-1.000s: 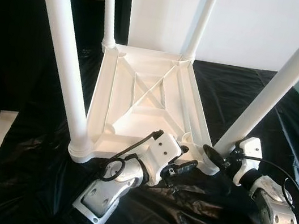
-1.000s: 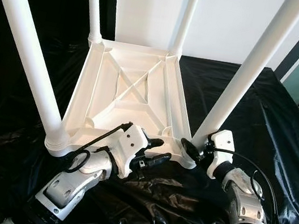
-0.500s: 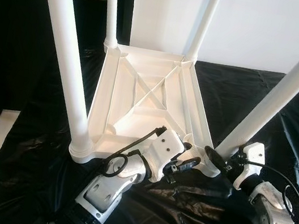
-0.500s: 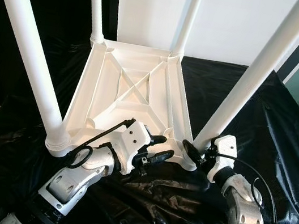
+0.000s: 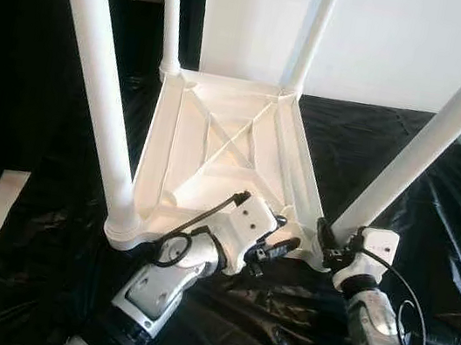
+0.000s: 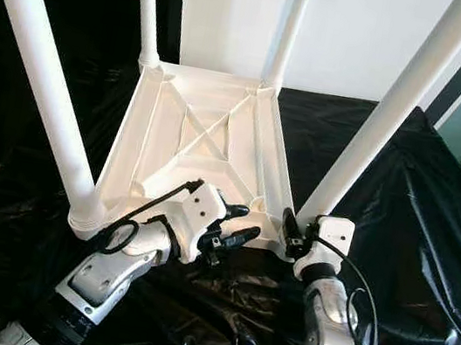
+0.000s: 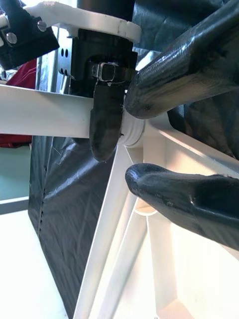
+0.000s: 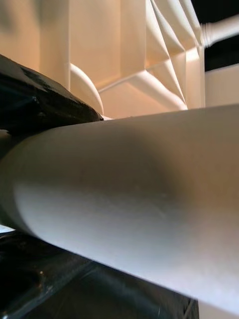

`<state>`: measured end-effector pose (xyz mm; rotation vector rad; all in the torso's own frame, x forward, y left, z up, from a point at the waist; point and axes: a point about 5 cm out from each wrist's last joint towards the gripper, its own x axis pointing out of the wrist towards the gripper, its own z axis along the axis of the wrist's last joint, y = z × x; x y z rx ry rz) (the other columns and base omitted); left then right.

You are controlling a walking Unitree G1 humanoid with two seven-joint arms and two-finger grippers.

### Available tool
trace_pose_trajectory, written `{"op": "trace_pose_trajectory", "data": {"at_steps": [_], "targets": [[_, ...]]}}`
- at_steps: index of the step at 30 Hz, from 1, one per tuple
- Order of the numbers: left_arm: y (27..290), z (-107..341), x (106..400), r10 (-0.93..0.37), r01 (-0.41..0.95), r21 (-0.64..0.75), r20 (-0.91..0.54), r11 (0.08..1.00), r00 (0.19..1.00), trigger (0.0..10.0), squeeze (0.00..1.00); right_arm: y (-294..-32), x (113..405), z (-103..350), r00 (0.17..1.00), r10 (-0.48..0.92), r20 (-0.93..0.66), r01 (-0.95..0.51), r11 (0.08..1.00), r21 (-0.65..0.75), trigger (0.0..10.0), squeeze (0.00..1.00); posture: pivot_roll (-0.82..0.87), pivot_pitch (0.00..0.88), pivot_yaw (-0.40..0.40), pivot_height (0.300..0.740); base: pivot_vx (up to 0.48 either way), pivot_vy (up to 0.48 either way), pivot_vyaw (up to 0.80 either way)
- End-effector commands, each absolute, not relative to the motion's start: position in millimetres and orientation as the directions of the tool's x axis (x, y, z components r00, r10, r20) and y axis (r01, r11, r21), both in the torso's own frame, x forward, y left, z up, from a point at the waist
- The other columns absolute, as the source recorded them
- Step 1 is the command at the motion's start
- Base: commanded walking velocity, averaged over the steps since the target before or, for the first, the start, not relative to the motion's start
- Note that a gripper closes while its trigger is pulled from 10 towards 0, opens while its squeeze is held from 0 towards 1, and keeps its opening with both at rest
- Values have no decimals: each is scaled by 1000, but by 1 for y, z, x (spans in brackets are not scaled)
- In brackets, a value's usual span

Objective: Building children table

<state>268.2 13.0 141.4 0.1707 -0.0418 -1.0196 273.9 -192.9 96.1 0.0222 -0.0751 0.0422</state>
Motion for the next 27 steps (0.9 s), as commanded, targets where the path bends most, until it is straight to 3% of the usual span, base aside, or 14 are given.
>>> {"op": "trace_pose_trajectory", "data": {"at_steps": [1,3,8,15,16,17,18,21,27], "targets": [[14,140,270,-831,824,172,-43,540,554,10000,0,-192,272,90,999,-11,38,10,1000,25,10000,0,-42,0,-48,740,0,0,0],[15,140,271,-822,814,175,-42,554,568,10000,0,-179,271,90,994,-103,30,101,993,54,10000,0,-34,0,-57,740,0,0,0],[18,141,276,-790,782,176,-35,598,612,10000,0,-152,270,95,992,-119,39,114,988,106,10000,0,-26,0,-65,740,0,0,0],[20,141,280,-768,759,175,-26,627,640,10000,0,-156,270,100,993,-95,71,87,991,98,10000,0,-25,0,-72,740,0,0,0],[23,141,282,-753,745,178,-26,643,657,10000,0,-158,270,101,992,-91,82,83,992,97,10000,376,-25,0,-72,740,0,0,0],[23,141,282,-753,745,178,-26,643,657,10000,0,-158,270,101,992,-91,82,83,992,97,10000,376,-25,0,-72,740,0,0,0],[26,141,286,-730,720,187,-23,668,683,10000,0,-159,269,103,992,-79,94,70,993,93,10000,1000,-24,0,-75,740,0,0,0],[35,142,295,-667,657,178,-4,732,745,10000,0,-164,267,107,991,-54,124,46,997,65,10000,1000,-24,0,-78,740,0,0,0],[40,144,297,-650,639,170,18,751,760,10000,0,-167,262,109,990,-21,141,16,999,35,10000,1000,-25,0,-77,740,0,0,0]]}}
